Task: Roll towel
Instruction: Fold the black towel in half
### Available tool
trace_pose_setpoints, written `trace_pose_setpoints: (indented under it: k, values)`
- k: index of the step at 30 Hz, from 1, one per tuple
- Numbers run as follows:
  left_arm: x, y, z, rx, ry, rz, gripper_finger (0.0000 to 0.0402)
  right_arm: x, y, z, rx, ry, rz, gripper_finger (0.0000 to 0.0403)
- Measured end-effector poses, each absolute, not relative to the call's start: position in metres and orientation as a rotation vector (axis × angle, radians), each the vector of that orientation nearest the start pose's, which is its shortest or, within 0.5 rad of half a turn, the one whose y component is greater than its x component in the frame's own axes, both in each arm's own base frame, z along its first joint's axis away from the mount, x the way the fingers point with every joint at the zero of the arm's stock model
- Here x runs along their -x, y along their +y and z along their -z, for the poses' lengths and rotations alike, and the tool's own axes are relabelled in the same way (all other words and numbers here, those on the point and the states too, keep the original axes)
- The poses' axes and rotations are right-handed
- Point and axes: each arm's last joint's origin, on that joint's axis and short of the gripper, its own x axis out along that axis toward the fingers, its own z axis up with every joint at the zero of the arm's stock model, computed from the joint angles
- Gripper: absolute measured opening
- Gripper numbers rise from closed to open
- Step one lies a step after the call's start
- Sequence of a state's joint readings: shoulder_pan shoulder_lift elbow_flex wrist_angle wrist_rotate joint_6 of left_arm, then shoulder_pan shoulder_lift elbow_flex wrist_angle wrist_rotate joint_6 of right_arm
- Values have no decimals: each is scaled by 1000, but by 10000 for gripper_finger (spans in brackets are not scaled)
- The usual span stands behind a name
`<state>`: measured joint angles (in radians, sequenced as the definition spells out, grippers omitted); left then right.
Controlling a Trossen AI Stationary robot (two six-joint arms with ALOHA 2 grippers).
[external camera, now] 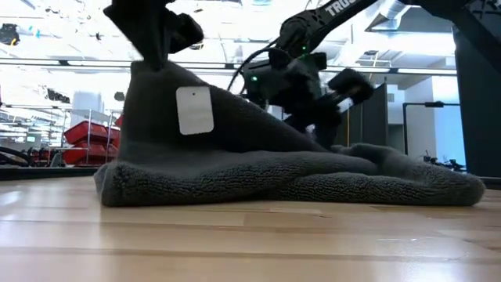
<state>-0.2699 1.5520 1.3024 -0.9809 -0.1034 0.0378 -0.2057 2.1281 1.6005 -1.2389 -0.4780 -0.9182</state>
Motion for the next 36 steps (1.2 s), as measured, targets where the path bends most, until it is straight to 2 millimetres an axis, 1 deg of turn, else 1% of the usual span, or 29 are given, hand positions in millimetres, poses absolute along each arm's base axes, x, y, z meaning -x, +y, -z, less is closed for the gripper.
trace_pose_setpoints:
  k: [3, 6, 8, 10, 12, 14, 16, 18, 19, 21, 24, 27, 29, 31, 34, 36]
  values:
    - [-283, -71, -280, -348, 1238, 61, 0, -370, -59, -170, 6, 1510, -834, 3]
    - [-277, -64, -293, -438, 1231, -7, 0, -362, -50, -190, 3, 1567, -770, 0]
    - [-275, -60, -307, -463, 1201, -18, 0, -356, -43, -215, 13, 1524, -717, 0]
    - [-272, -58, -320, -461, 1163, -21, 0, -347, -32, -245, 28, 1458, -659, 0]
    - [-269, -57, -333, -460, 1120, -19, 0, -336, -18, -274, 42, 1387, -601, 0]
    - [-266, -59, -343, -452, 1082, 12, 0, -324, -1, -299, 53, 1315, -567, 0]
    - [-263, -62, -346, -433, 1064, 59, 0, -314, 17, -318, 81, 1261, -527, 0]
    - [-263, -68, -347, -420, 1049, 106, 0, -308, 31, -326, 142, 1243, -469, 0]
    - [-263, -72, -347, -405, 1034, 140, 0, -307, 35, -328, 177, 1236, -438, 0]
    - [-266, -83, -349, -343, 981, 269, 0, -310, 33, -325, 216, 1224, -360, 0]
    - [-271, -104, -351, -232, 878, 533, 0, -318, 14, -313, 162, 1225, -227, 0]
    - [-275, -117, -346, -129, 839, 700, 0, -321, -6, -292, 124, 1220, -236, 15]
    - [-274, -121, -338, -79, 865, 723, 0, -324, -16, -280, 108, 1176, -279, 38]
    - [-276, -122, -328, -41, 871, 714, 0, -324, -23, -268, 88, 1150, -325, 69]
    - [-274, -124, -310, 15, 937, 686, 0, -325, -25, -251, 114, 1121, -349, 122]
    - [-274, -126, -299, 44, 945, 676, 0, -328, -23, -238, 127, 1084, -355, 159]
